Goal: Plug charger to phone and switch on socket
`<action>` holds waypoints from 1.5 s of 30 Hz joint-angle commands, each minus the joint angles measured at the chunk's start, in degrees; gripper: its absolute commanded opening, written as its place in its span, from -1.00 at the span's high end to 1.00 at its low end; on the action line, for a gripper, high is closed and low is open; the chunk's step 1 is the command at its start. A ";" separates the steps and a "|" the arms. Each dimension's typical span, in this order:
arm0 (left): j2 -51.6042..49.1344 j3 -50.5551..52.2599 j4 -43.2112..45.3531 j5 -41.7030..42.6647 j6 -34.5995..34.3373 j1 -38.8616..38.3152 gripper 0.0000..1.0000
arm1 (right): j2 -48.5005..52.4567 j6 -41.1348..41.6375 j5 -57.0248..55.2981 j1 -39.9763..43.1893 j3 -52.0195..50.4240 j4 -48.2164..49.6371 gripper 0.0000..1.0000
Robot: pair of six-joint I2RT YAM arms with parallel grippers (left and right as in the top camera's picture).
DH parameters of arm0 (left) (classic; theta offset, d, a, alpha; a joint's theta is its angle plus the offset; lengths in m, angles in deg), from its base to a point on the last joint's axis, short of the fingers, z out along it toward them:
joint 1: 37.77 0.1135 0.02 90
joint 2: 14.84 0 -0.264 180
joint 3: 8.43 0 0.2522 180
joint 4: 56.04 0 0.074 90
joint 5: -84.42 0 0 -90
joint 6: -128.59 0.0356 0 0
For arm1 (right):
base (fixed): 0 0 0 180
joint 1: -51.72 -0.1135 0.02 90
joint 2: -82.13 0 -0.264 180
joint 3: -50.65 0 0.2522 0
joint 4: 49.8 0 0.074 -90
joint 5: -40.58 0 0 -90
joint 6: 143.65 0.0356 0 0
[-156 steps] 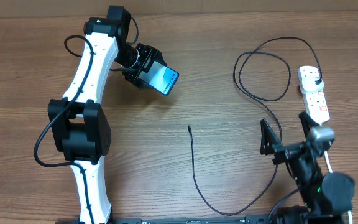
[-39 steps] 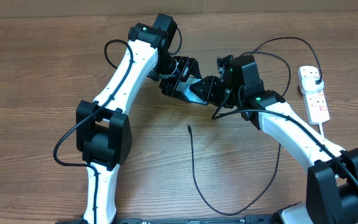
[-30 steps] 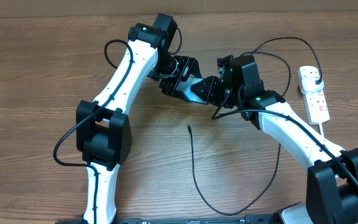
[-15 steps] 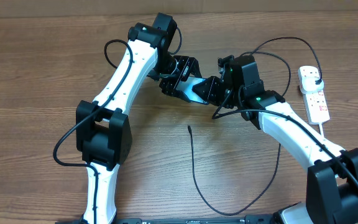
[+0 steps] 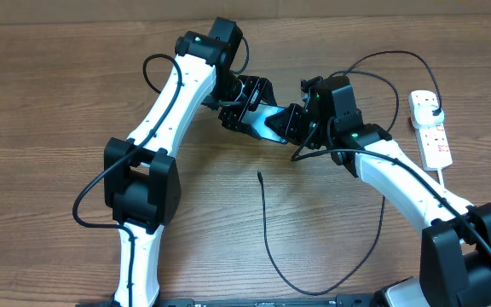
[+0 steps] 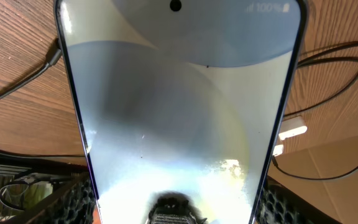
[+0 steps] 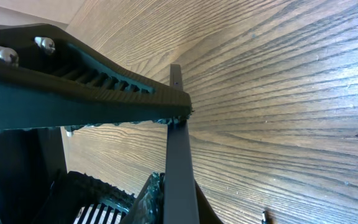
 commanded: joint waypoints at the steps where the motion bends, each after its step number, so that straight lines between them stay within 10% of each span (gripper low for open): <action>1: -0.11 -1.64 -0.15 0.42 -0.24 -0.13 -0.20 | 0.07 -2.36 0.76 -0.22 0.61 0.52 0.92; 5: -0.11 -1.64 -0.13 0.42 1.27 -0.11 -1.00 | 0.07 -2.34 0.76 -0.20 0.61 0.42 0.92; 23: 0.07 -5.40 -2.21 10.69 28.74 8.90 -1.00 | 0.04 -0.70 -7.82 1.42 0.61 -1.22 0.92; 45: 12.17 -11.76 3.58 -25.44 26.80 5.46 -1.00 | 0.04 55.78 -2.01 4.83 0.61 14.53 0.92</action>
